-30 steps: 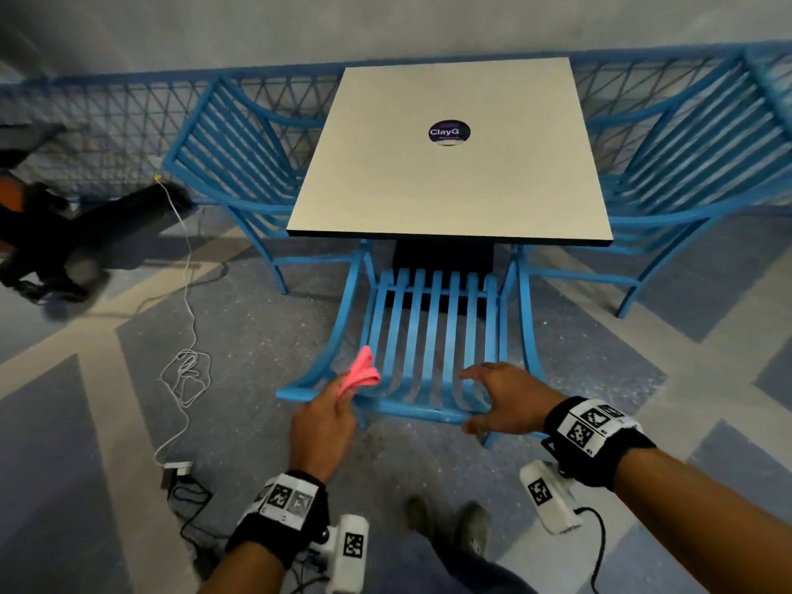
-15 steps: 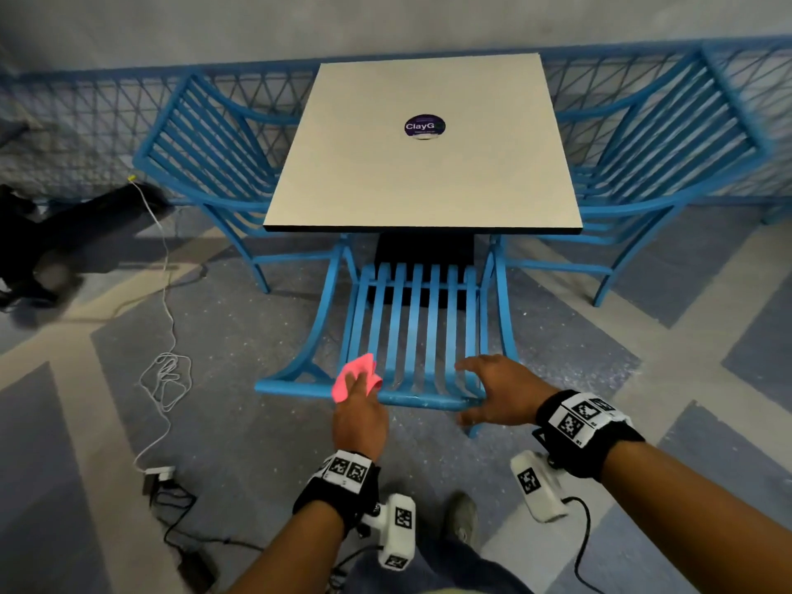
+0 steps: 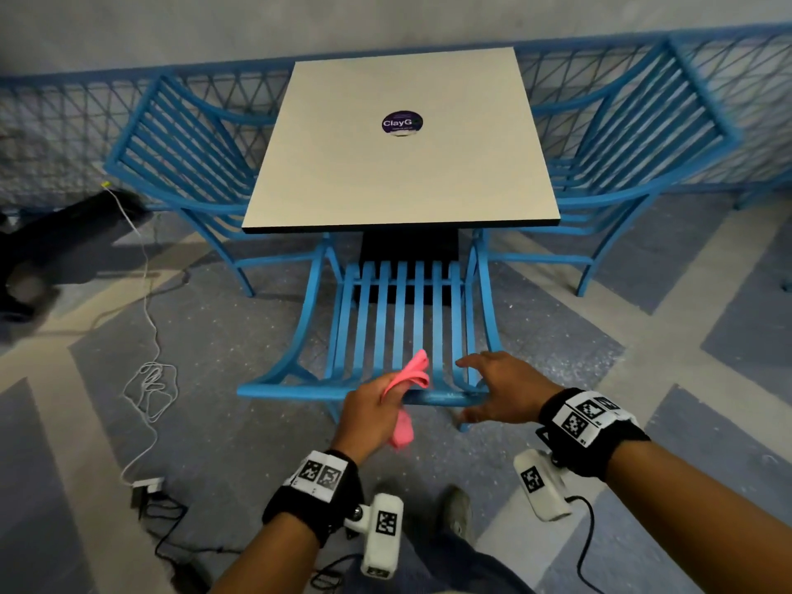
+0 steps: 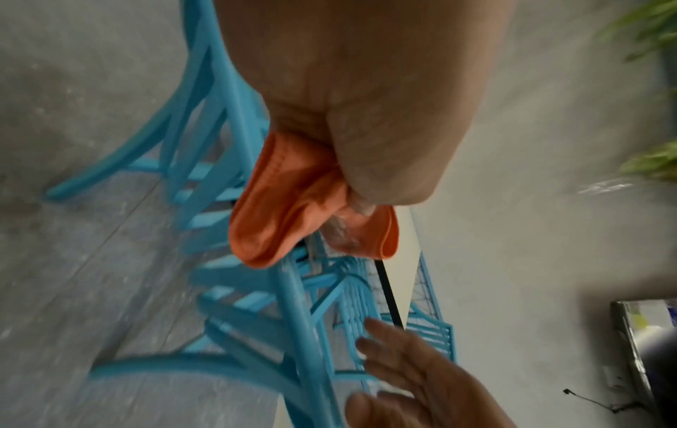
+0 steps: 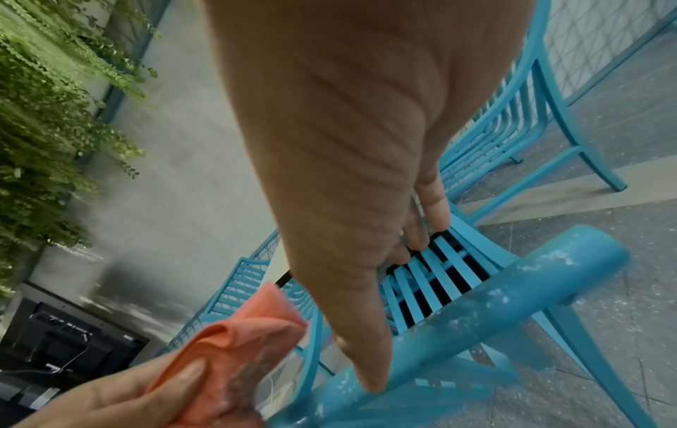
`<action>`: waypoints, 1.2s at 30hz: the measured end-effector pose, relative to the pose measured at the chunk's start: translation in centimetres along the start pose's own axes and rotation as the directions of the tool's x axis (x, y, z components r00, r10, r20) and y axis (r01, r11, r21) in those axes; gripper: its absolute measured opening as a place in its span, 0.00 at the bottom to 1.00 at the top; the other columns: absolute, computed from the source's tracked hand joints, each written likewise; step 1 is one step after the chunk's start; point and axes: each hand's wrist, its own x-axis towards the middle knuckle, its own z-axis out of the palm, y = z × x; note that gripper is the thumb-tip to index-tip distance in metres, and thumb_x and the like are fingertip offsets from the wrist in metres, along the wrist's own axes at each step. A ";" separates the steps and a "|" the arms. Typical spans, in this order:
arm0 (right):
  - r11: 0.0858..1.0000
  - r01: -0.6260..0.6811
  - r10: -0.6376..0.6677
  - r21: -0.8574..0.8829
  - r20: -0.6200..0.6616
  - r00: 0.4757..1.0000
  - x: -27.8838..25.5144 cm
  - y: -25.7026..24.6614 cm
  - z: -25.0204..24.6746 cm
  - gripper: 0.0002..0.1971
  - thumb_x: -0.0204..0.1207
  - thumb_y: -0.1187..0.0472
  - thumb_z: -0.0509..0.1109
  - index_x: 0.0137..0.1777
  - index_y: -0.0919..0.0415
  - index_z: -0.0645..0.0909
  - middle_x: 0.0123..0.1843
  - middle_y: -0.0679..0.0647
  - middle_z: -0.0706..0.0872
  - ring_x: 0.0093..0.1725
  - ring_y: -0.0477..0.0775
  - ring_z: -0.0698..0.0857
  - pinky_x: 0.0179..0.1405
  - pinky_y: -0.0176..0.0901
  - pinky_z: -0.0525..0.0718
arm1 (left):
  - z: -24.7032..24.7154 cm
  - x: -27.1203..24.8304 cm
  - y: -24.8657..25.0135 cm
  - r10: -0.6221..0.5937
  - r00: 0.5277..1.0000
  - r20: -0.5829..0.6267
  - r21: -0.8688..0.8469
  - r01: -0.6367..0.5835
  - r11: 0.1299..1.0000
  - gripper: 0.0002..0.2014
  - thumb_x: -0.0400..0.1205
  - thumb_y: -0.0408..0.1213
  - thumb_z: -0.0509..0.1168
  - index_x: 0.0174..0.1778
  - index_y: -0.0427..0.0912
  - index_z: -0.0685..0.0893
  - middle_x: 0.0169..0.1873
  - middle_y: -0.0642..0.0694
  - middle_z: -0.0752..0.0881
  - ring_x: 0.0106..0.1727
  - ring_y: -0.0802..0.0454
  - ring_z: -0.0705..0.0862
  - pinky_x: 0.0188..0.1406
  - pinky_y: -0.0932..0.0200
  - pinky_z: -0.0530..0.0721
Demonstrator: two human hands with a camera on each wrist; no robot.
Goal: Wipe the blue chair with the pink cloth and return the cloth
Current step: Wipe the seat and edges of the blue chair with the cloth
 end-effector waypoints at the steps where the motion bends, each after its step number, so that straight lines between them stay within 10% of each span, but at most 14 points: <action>1: 1.000 -0.007 0.007 0.019 -0.010 1.000 -0.5 0.6 -0.1 0.48 0.62 0.35 0.81 0.81 0.45 0.66 0.78 0.50 0.76 0.74 0.55 0.75 0.72 0.54 0.77 | -0.7 -0.1 0.2 -0.002 1.000 -0.019 0.019 0.002 1.000 0.12 0.90 0.50 0.60 0.64 0.61 0.86 0.46 0.50 0.90 0.44 0.53 0.90 0.38 0.65 0.88; 5: 1.000 -0.005 0.006 0.029 -0.030 1.000 -0.9 1.2 -0.2 0.42 0.63 0.38 0.82 0.77 0.44 0.70 0.73 0.49 0.79 0.70 0.54 0.77 0.68 0.52 0.78 | -3.9 -0.7 -1.1 0.033 0.974 -0.224 0.155 0.002 0.988 0.19 0.91 0.44 0.59 0.73 0.74 0.78 0.42 0.52 0.89 0.36 0.60 0.89 0.35 0.64 0.86; 8: 0.999 -0.032 0.033 0.022 -0.036 0.999 -1.3 1.3 0.2 0.44 0.63 0.37 0.81 0.79 0.43 0.68 0.74 0.50 0.79 0.71 0.54 0.76 0.69 0.53 0.78 | -2.9 -0.4 -3.2 -0.005 0.976 -0.217 0.399 0.094 0.912 0.26 0.92 0.40 0.56 0.81 0.74 0.67 0.62 0.45 0.90 0.45 0.48 0.90 0.45 0.55 0.86; 15: 0.996 -0.075 0.077 0.038 -0.070 0.995 -2.8 2.6 1.4 0.44 0.63 0.37 0.81 0.79 0.45 0.69 0.75 0.49 0.78 0.71 0.54 0.76 0.69 0.50 0.76 | 6.4 0.7 -2.2 -0.086 0.983 -0.164 0.231 0.124 0.965 0.23 0.92 0.49 0.54 0.83 0.71 0.62 0.77 0.41 0.80 0.65 0.38 0.87 0.67 0.39 0.86; 24: 0.991 -0.113 0.120 0.069 -0.102 0.988 -4.2 4.4 1.2 0.50 0.58 0.39 0.84 0.80 0.47 0.67 0.75 0.51 0.78 0.71 0.55 0.75 0.69 0.48 0.77 | 10.0 0.1 3.6 0.049 0.995 0.089 -0.029 -0.047 0.998 0.19 0.92 0.40 0.56 0.74 0.66 0.79 0.44 0.53 0.89 0.32 0.63 0.87 0.31 0.74 0.83; 27: 0.987 -0.133 0.140 0.090 -0.072 0.988 -4.4 4.9 0.2 0.61 0.50 0.35 0.86 0.84 0.47 0.62 0.80 0.52 0.74 0.76 0.56 0.72 0.74 0.50 0.72 | 7.4 -0.1 4.2 0.070 0.994 0.079 0.018 -0.071 0.997 0.15 0.91 0.44 0.57 0.69 0.64 0.84 0.42 0.56 0.88 0.34 0.67 0.85 0.40 0.68 0.89; 32: 0.980 -0.134 0.145 0.148 -0.067 0.987 -4.4 5.4 -1.0 0.67 0.44 0.33 0.87 0.85 0.45 0.59 0.84 0.50 0.68 0.82 0.56 0.65 0.79 0.52 0.66 | 1.5 0.8 1.9 0.056 0.989 -0.137 0.152 -0.035 0.988 0.20 0.91 0.43 0.59 0.76 0.71 0.73 0.31 0.44 0.88 0.25 0.52 0.87 0.21 0.66 0.83; 36: 0.987 -0.089 0.100 0.135 -0.075 0.992 -4.3 4.9 -1.0 0.66 0.45 0.32 0.87 0.85 0.44 0.58 0.83 0.50 0.69 0.80 0.57 0.66 0.79 0.54 0.67 | 2.7 1.9 -0.5 -0.039 0.996 -0.083 0.387 0.068 0.920 0.22 0.91 0.44 0.56 0.76 0.77 0.71 0.48 0.52 0.90 0.31 0.55 0.88 0.29 0.59 0.92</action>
